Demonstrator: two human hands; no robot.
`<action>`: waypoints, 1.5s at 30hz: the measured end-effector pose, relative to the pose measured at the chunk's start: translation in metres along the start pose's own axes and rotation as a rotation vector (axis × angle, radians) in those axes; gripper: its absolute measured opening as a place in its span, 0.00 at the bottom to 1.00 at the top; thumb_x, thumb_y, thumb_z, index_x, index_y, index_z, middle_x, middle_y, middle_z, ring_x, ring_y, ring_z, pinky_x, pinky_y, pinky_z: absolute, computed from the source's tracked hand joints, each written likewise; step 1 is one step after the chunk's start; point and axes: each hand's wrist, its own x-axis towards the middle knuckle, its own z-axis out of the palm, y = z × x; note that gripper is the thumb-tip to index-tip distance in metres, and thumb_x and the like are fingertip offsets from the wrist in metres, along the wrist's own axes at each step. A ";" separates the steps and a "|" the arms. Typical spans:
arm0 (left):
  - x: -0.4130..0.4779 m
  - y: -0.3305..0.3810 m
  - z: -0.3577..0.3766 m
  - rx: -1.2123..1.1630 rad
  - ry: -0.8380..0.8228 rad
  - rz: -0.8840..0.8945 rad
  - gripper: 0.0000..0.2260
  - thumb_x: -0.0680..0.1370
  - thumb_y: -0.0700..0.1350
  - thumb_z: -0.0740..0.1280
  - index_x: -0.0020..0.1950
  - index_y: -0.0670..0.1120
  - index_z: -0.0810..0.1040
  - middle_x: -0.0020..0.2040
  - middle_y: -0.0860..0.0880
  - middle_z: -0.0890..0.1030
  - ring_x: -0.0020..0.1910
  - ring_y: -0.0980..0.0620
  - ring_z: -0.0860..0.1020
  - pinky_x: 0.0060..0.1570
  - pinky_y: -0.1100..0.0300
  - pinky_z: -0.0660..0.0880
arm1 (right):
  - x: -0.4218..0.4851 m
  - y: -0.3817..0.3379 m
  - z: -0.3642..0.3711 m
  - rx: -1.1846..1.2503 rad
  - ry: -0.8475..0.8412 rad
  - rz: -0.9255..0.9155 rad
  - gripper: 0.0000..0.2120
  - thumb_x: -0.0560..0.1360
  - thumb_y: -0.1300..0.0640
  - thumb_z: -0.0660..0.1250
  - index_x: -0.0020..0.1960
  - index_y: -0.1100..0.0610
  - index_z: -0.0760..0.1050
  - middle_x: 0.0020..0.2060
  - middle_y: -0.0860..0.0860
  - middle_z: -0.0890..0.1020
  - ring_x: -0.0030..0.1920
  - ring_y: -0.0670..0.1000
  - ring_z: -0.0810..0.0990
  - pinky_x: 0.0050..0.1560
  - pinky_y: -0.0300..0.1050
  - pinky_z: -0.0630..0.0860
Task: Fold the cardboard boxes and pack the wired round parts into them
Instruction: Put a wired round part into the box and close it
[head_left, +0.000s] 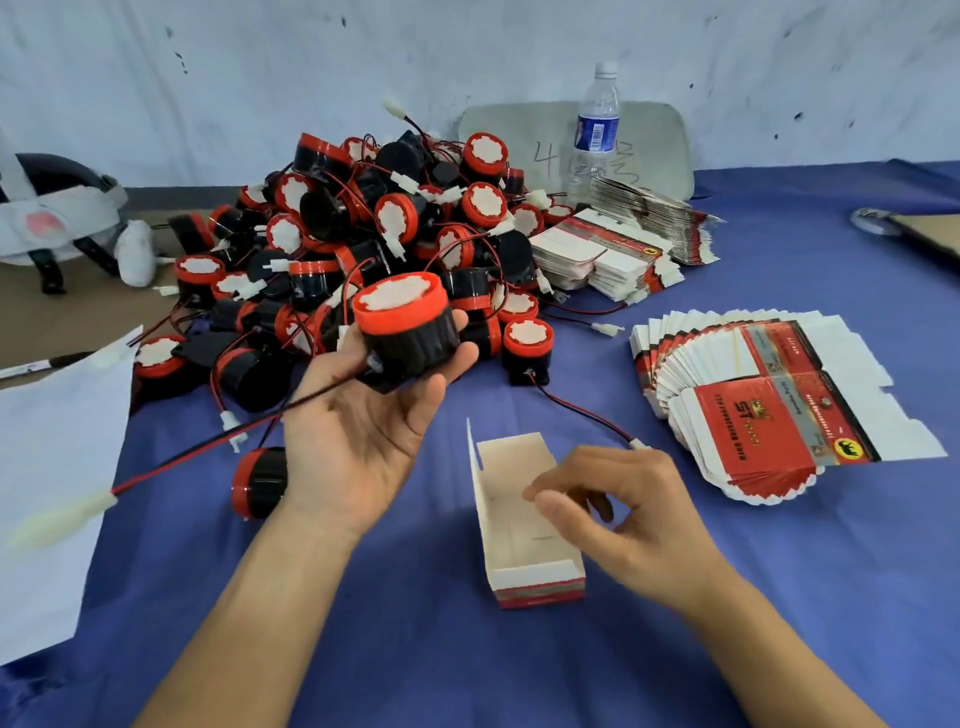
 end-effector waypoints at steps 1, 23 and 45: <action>0.001 -0.002 0.000 0.018 0.006 -0.004 0.42 0.59 0.43 0.77 0.72 0.41 0.69 0.62 0.34 0.78 0.52 0.36 0.82 0.35 0.61 0.81 | -0.001 -0.001 0.004 -0.095 -0.030 -0.010 0.15 0.74 0.47 0.64 0.40 0.56 0.83 0.33 0.44 0.82 0.30 0.42 0.75 0.33 0.35 0.71; -0.008 -0.010 0.005 0.403 -0.312 0.058 0.25 0.67 0.50 0.77 0.63 0.54 0.79 0.61 0.43 0.81 0.52 0.36 0.82 0.40 0.59 0.82 | 0.010 -0.017 0.005 0.119 0.340 -0.299 0.31 0.73 0.49 0.72 0.72 0.46 0.63 0.68 0.51 0.68 0.58 0.57 0.77 0.53 0.49 0.77; 0.006 -0.011 -0.025 1.799 -0.278 0.488 0.19 0.68 0.33 0.59 0.53 0.46 0.82 0.43 0.54 0.80 0.43 0.58 0.77 0.44 0.69 0.73 | 0.035 0.007 -0.019 -0.468 -0.018 0.011 0.24 0.64 0.48 0.79 0.57 0.53 0.78 0.50 0.49 0.78 0.56 0.52 0.70 0.58 0.57 0.70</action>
